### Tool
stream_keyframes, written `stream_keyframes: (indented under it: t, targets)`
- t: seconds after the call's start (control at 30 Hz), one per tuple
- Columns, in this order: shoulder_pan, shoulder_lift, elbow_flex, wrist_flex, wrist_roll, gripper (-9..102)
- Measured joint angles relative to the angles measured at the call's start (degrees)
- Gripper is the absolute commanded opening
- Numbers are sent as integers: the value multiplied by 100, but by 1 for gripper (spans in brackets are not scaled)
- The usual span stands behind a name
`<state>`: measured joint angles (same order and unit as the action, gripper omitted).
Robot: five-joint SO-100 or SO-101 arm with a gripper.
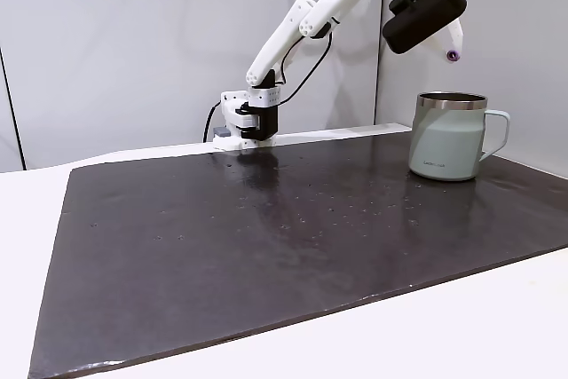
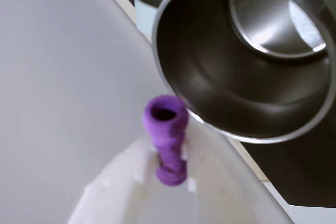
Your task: Grasp a pengrip and put it in the cup.
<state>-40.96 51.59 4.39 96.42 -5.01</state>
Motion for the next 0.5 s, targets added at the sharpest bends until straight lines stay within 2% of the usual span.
stream_keyframes:
  t: [0.07,0.5]
  targets:
    - [0,0,0,0,0,25]
    - [-9,0,211,0,0,25]
